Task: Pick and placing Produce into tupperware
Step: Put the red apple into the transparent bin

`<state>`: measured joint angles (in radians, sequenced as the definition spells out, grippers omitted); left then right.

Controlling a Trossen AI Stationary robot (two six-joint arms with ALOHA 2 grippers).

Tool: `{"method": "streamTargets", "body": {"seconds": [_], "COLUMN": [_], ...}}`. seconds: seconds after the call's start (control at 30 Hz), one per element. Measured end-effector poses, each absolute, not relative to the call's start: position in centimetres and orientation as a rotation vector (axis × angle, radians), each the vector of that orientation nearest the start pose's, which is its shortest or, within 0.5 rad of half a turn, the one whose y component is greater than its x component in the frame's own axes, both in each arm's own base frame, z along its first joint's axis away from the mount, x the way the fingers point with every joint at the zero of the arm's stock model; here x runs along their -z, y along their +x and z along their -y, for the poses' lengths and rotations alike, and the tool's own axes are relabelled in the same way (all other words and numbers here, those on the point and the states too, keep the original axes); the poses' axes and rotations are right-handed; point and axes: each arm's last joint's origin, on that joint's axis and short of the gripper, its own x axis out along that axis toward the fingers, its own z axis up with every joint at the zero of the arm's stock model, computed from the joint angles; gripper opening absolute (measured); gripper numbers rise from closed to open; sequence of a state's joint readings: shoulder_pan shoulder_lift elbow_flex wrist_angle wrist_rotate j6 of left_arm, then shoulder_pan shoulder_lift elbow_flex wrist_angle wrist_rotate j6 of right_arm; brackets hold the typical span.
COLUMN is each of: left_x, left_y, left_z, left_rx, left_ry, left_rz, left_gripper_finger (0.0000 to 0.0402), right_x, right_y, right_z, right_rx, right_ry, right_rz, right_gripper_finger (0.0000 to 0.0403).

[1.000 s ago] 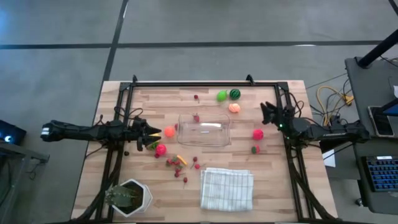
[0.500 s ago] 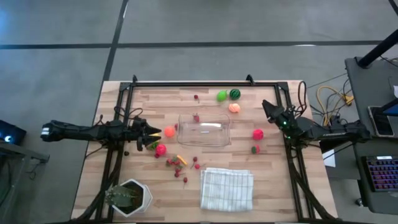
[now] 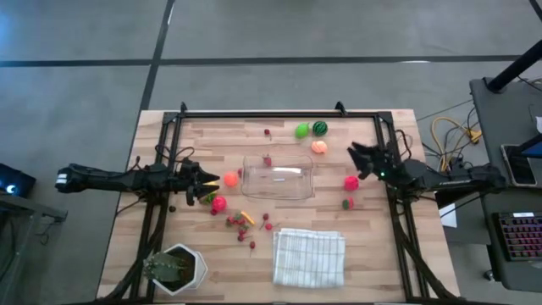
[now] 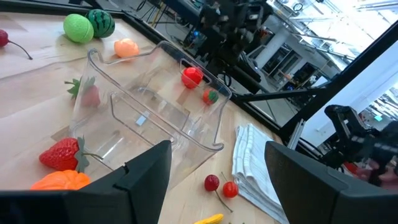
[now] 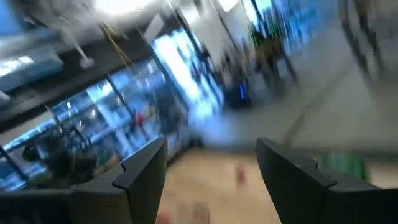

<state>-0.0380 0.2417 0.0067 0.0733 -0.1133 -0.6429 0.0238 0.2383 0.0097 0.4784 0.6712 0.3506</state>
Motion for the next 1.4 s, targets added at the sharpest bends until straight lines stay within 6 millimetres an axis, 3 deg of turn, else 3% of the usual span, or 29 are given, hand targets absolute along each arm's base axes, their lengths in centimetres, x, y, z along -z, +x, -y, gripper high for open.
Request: {"method": "streamTargets", "body": {"seconds": [0.17, 0.3, 0.47, 0.57, 0.63, 0.77, 0.87, 0.93, 1.0, 1.07, 1.17, 1.27, 1.4], "left_x": [-15.7, -16.3, -17.3, -18.2, -18.7, -19.3, -19.3, -19.2, -19.2, -19.2, -19.2, -19.2, -19.2], "left_y": [11.2, 11.2, 11.2, 11.1, 11.0, 10.9, 10.9, 10.9, 10.9, 10.9, 10.9, 10.9, 10.9], "left_z": [0.0, -0.1, -0.1, -0.1, -0.1, -0.1, -0.1, -0.1, -0.1, -0.1, -0.1, -0.1, -0.2], "left_rx": [-0.135, -0.141, -0.111, -0.095, -0.094, -0.1, -0.099, -0.094, -0.091, -0.091, -0.096, -0.116, -0.14], "left_ry": [-0.631, -0.635, -0.555, -0.44, -0.352, -0.235, -0.239, -0.283, -0.311, -0.331, -0.332, -0.334, -0.337], "left_rz": [-0.076, -0.013, 0.087, 0.169, 0.218, 0.271, 0.271, 0.271, 0.267, 0.269, 0.269, 0.271, 0.273], "left_gripper_finger": [0.0245, 0.0245, 0.0245, 0.0245, 0.0245, 0.0245, 0.0245, 0.0245, 0.0245, 0.0245, 0.0245, 0.0245, 0.0245], "right_x": [-23.4, -25.0, -27.5, -29.9, -31.5, -34.6, -37.2, -38.5, -40.0, -41.0, -41.8, -41.6, -40.3], "right_y": [8.3, 7.2, 9.1, 10.6, 11.6, 12.5, 12.4, 12.2, 12.3, 12.8, 13.6, 14.0, 14.4], "right_z": [1.4, 1.2, 0.7, 0.5, 0.7, 2.0, 2.9, 3.1, 3.2, 3.4, 4.0, 5.1, 7.1], "right_rx": [0.605, 0.59, 0.428, 0.386, 0.451, 0.867, 1.297, 1.485, 1.444, 1.233, 1.009, 0.978, 1.082], "right_ry": [0.107, -0.052, -0.196, -0.378, -0.436, -0.284, 0.026, 0.156, 0.128, 0.077, 0.193, 0.381, 0.625], "right_rz": [0.716, 0.868, 0.742, 0.57, 0.399, 0.052, 0.09, 0.163, 0.124, 0.027, -0.091, -0.248, -0.494], "right_gripper_finger": [0.0238, 0.0238, 0.0238, 0.0238, 0.0238, 0.0238, 0.0238, 0.0238, 0.0238, 0.0238, 0.0238, 0.0238, 0.0238]}}
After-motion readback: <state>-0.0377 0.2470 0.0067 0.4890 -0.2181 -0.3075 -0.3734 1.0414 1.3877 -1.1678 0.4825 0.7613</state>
